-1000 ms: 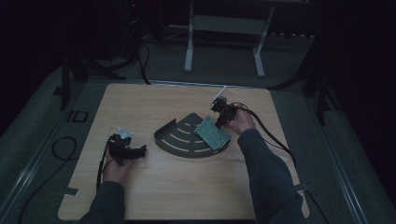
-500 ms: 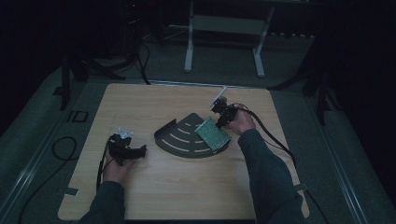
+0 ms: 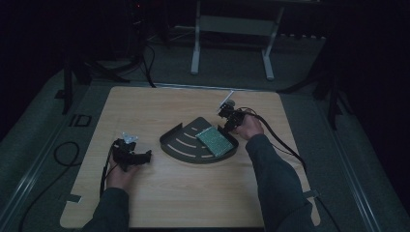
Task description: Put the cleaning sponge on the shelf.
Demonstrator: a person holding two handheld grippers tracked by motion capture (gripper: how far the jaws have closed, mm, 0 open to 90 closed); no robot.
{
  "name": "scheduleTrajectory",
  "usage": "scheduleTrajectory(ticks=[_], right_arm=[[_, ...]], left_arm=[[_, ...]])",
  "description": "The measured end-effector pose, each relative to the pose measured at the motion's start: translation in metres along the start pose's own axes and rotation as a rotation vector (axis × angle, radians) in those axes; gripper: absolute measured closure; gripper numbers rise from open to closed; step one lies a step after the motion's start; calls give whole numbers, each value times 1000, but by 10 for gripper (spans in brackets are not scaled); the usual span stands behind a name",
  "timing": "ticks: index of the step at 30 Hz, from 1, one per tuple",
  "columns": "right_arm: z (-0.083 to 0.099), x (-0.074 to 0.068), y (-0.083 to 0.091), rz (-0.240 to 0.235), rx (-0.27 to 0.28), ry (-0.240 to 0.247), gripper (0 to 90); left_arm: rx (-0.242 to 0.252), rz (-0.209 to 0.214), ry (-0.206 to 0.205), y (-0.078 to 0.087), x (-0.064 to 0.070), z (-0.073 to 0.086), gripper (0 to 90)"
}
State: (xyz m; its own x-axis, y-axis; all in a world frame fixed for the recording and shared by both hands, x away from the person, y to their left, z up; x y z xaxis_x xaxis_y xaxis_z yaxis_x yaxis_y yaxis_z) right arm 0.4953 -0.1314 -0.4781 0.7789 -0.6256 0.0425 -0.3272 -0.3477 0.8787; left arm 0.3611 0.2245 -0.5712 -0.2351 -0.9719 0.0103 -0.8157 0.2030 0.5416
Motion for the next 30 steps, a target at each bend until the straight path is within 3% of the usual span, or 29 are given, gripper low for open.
scheduleTrajectory(ticks=[8,14,17,26,30], right_arm=[[0,1,5,3,17,-11,828],[0,3,9,11,42,-30,735],[1,6,13,17,80,-59,654],[13,20,21,55,180,-151,562],[22,24,26,62,181,-162,526]], left_arm=[[0,0,0,0,0,0,69],[0,0,0,0,0,0,70],[0,0,0,0,0,0,70],[0,0,0,0,0,0,70],[0,0,0,0,0,0,70]])
Point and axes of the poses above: each handheld gripper's, and its own axes: y roughly backward along the jaws, z roughly out of its underside, x roughly to its right, the point moved 1 cm from there along -y, roughly forward along the jaws, and after that the axes turned 13 degrees about x, right-handed, at the moved point
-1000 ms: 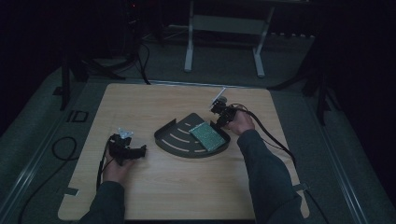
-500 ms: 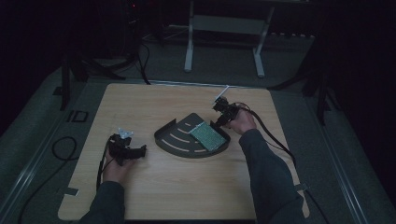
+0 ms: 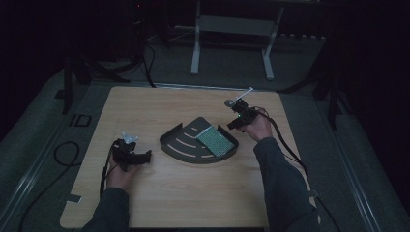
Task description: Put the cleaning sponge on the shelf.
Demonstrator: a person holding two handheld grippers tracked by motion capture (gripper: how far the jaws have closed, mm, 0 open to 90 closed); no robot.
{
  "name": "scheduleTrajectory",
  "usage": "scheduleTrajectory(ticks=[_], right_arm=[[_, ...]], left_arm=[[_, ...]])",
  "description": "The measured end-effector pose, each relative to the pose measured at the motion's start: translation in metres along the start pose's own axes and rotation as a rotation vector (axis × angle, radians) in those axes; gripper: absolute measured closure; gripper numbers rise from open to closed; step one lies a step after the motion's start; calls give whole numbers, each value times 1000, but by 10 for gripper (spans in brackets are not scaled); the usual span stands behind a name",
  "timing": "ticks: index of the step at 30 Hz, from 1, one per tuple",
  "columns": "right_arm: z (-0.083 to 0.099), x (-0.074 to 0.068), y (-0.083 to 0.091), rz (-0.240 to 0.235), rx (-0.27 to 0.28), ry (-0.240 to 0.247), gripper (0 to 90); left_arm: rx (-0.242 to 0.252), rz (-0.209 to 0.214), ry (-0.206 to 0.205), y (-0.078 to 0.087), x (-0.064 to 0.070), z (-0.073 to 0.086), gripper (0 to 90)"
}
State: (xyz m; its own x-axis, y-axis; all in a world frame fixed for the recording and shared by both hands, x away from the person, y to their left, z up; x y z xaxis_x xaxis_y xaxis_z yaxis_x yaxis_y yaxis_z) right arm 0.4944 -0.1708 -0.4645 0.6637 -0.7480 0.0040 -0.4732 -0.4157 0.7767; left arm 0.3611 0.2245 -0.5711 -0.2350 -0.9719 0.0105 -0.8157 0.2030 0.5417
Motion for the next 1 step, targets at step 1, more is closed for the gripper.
scheduleTrajectory(ticks=[1], right_arm=[[2,2,2,4,0,-1,516]], left_arm=[[0,0,0,0,0,0,70]])
Point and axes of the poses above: each handheld gripper's, and its own axes: y roughly backward along the jaws, z roughly out of its underside, x roughly to its right, the point moved 1 cm from there along -y, roughly forward along the jaws, and after that the axes turned 13 degrees about x, right-handed, at the moved point
